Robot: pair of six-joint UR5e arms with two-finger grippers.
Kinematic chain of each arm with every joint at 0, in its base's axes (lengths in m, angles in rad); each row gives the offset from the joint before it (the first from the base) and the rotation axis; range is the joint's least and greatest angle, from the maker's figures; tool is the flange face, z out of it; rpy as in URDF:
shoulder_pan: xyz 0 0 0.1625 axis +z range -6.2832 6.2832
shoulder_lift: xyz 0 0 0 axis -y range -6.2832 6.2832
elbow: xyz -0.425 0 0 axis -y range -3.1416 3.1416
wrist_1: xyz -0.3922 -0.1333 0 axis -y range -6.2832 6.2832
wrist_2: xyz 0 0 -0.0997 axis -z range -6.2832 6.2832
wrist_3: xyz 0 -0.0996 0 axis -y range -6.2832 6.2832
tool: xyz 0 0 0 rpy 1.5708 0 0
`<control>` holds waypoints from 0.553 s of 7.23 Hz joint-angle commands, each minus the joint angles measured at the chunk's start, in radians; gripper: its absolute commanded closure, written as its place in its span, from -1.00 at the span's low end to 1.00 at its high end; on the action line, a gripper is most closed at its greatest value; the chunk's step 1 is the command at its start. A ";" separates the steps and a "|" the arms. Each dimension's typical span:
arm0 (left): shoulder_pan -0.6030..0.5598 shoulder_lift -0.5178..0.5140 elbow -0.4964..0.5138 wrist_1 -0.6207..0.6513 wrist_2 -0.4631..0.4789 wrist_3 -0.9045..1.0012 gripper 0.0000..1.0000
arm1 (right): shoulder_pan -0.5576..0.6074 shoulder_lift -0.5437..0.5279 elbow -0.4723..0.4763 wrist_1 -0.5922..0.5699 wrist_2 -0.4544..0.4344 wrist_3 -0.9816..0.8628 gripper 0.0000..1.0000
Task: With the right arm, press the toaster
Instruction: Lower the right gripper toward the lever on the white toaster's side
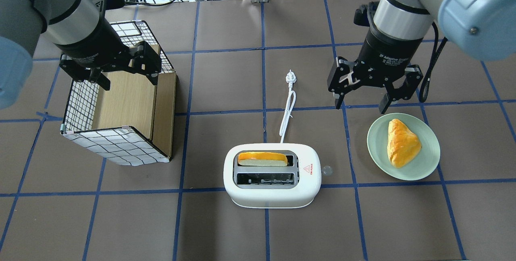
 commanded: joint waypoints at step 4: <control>0.000 0.000 0.000 0.000 0.000 0.000 -1.00 | -0.002 -0.111 0.224 -0.216 -0.040 -0.025 0.52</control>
